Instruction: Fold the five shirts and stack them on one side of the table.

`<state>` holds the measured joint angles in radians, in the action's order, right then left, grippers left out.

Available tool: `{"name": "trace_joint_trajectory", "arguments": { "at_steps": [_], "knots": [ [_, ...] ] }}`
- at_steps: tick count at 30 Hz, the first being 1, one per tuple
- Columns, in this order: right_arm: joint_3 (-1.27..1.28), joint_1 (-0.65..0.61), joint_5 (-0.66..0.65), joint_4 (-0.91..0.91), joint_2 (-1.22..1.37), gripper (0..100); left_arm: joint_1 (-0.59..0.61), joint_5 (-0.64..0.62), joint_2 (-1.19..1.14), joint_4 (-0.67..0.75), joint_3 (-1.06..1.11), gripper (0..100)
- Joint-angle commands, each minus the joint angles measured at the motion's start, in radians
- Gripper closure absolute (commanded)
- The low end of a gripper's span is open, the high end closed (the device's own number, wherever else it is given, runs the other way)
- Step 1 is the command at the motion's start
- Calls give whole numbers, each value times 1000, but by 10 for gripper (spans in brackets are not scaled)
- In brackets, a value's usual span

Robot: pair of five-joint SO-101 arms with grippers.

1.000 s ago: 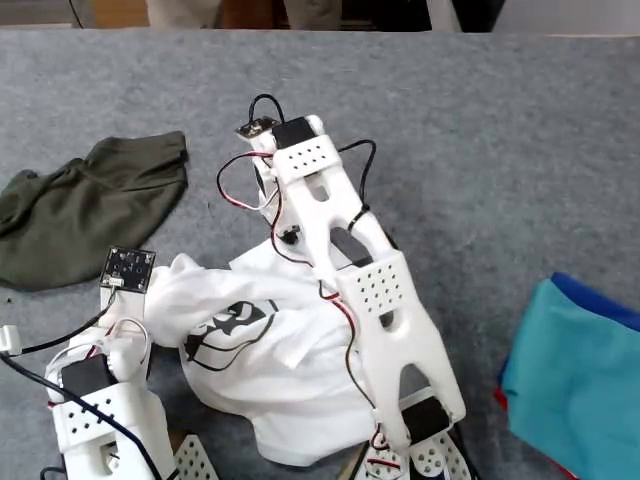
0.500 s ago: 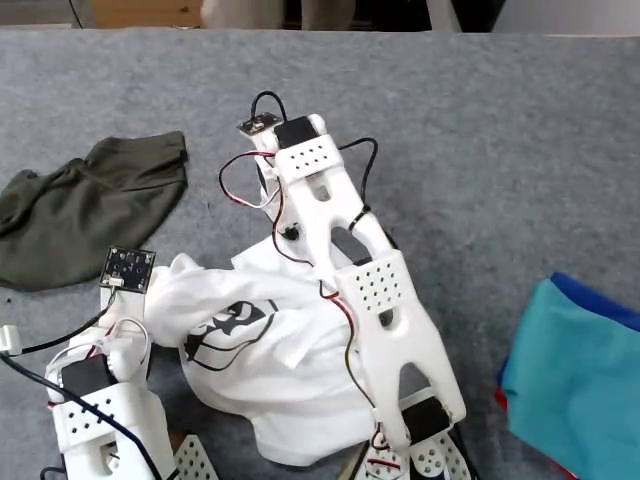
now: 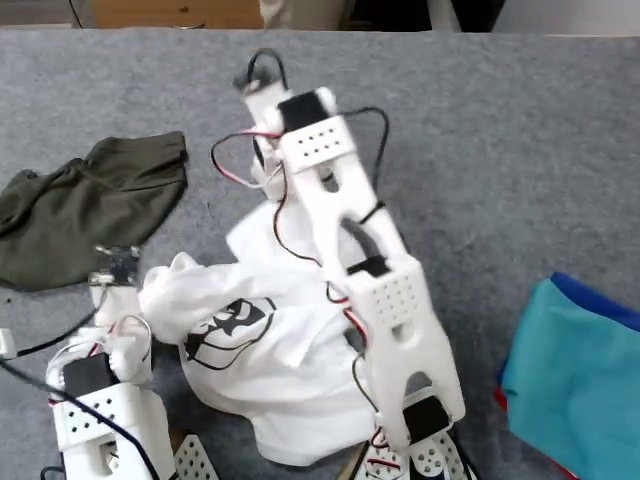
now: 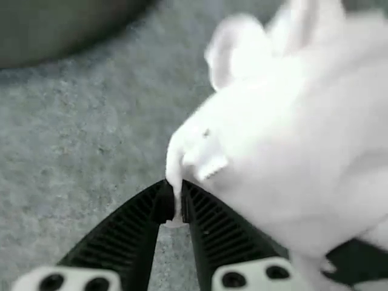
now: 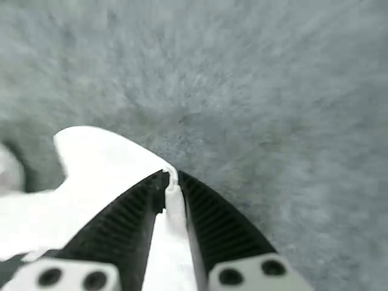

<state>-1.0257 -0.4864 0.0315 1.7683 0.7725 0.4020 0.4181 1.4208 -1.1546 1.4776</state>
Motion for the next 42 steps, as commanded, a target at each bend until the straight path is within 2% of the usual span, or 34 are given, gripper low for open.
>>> {"name": "trace_joint_trajectory", "arguments": {
  "at_steps": [1,11,16,19,24,27,32,35,42],
  "knots": [
    [-30,76,14,15,-265,994,-9,-144,4,3,-222,981],
    [-30,249,11,6,-817,995,-18,-339,-16,-31,-752,981],
    [-28,328,14,-26,-1023,995,-17,-422,-240,-101,-1051,981],
    [-25,404,14,-84,-1113,995,-18,-466,-447,-222,-1329,981],
    [-25,507,8,-180,-1201,995,-25,-470,-737,-445,-1870,981],
    [-28,541,6,-249,-1234,995,-101,-446,-857,-546,-2159,981],
    [-28,552,-23,-358,-1296,995,-84,-497,-980,-580,-2564,981],
    [-28,552,-49,-416,-1330,995,-81,-499,-1000,-589,-2653,981],
    [-24,552,-92,-522,-1397,995,-81,-457,-924,-605,-2658,981]
  ]
}}
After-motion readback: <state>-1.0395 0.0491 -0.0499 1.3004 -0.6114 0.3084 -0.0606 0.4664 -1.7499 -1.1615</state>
